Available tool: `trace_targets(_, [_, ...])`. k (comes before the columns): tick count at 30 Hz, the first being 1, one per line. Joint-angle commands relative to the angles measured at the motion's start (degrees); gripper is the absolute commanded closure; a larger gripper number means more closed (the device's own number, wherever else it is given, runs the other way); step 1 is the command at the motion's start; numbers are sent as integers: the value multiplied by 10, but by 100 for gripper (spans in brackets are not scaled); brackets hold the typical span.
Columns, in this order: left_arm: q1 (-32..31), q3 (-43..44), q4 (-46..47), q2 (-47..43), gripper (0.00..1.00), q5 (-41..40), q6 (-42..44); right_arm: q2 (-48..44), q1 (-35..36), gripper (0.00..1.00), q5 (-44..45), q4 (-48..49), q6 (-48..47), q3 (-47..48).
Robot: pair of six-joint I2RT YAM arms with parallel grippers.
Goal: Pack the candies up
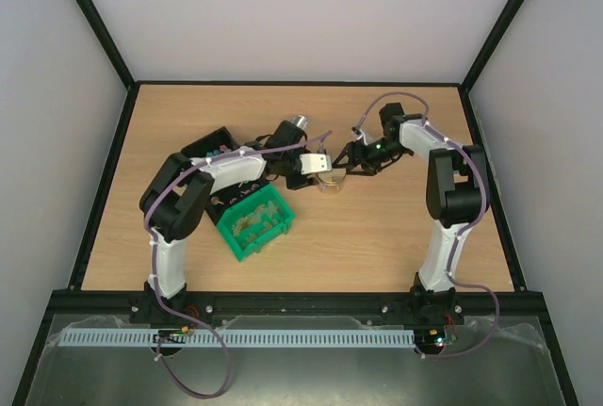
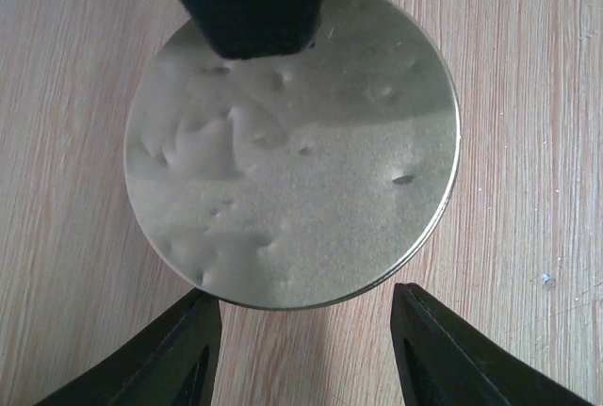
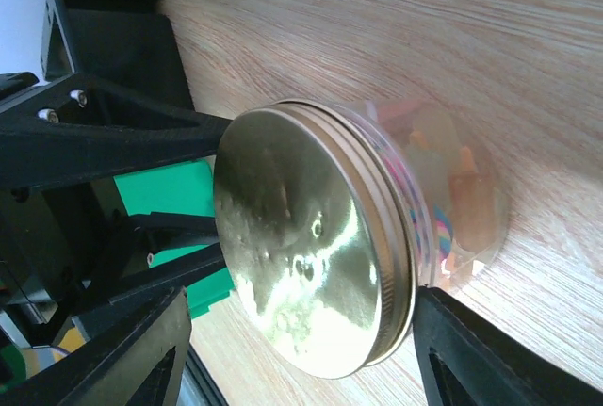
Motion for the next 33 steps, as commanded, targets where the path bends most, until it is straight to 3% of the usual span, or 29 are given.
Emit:
trace_targets(1, [-2, 20, -5, -2, 48, 15, 0, 13, 3, 35, -4, -8, -3, -12])
trace_targets(7, [7, 19, -10, -5, 46, 26, -15, 22, -1, 38, 20, 2, -2, -13])
trace_targets(11, [18, 5, -12, -22, 41, 37, -18, 15, -8, 32, 24, 6, -3, -7])
trace_targets(15, [32, -13, -15, -44, 38, 49, -24, 8, -9, 32, 23, 26, -2, -10])
trace_targets(28, [70, -55, -16, -106, 34, 87, -55, 39, 15, 38, 8, 44, -17, -12])
trace_targets(33, [84, -67, -12, -124, 34, 99, -63, 43, 30, 46, 21, 43, -28, -21])
